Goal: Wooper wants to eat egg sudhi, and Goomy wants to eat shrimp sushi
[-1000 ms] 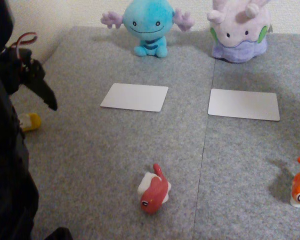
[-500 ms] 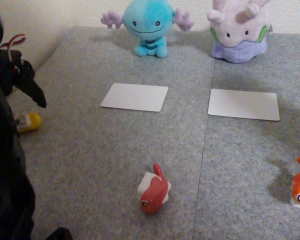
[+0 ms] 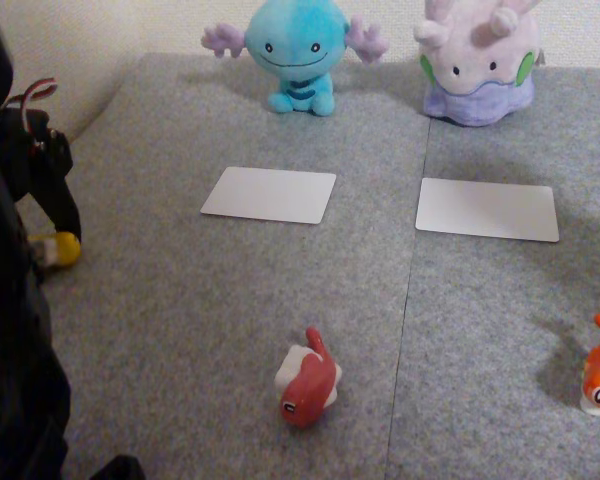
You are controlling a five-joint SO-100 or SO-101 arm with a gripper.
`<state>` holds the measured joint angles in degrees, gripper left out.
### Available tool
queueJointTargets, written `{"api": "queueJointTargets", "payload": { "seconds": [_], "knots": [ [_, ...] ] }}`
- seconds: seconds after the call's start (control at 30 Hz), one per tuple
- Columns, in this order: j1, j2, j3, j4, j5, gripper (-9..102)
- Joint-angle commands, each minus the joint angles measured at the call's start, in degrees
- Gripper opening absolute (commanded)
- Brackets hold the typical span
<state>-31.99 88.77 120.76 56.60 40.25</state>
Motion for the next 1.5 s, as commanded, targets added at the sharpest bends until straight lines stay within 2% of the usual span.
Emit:
{"api": "queueJointTargets", "payload": {
  "seconds": [0.0,0.23,0.5,0.8,1.03,1.2,1.47],
  "knots": [
    [-3.9,-2.8,-1.1,-4.0,2.8,9],
    [-2.0,-2.7,-1.1,-4.5,4.4,7],
    [7.5,5.1,-1.1,-2.7,5.0,8],
    [26.6,28.5,-1.1,-2.5,17.3,7],
    [42.1,30.6,-1.1,0.8,26.4,7],
    [58.9,30.8,-1.1,5.5,24.9,8],
    [80.9,30.8,-1.2,4.6,11.7,8]
  ]
}}
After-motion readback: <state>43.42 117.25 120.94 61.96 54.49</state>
